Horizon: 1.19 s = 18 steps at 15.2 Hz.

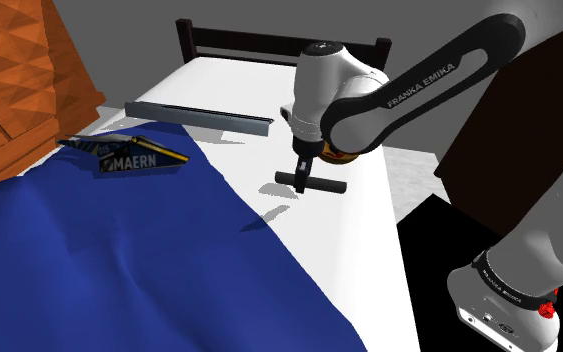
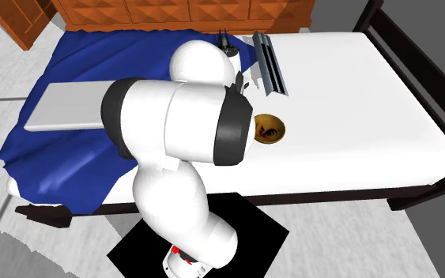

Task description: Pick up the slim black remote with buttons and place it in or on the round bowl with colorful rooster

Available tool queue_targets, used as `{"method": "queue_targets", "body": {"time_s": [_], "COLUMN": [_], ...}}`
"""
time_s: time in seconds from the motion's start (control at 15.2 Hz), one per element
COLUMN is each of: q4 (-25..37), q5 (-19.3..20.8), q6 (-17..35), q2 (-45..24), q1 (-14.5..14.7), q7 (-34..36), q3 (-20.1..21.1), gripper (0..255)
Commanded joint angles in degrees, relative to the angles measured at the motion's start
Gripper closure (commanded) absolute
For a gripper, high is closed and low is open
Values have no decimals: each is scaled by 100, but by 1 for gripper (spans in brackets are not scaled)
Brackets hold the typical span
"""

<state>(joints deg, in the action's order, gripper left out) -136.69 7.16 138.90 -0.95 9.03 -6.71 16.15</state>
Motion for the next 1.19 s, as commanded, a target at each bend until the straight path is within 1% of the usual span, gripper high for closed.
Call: {"method": "queue_targets", "body": {"time_s": [0.0, 0.07, 0.66, 1.12], "q4": [0, 0, 0, 178], "q5": [0, 0, 0, -216], "q6": [0, 0, 1, -539], "q2": [0, 0, -1, 387], "q1": [0, 0, -1, 7], "q7": [0, 0, 0, -184], "q3": [0, 0, 1, 4], "gripper": [0, 255, 255, 255]}}
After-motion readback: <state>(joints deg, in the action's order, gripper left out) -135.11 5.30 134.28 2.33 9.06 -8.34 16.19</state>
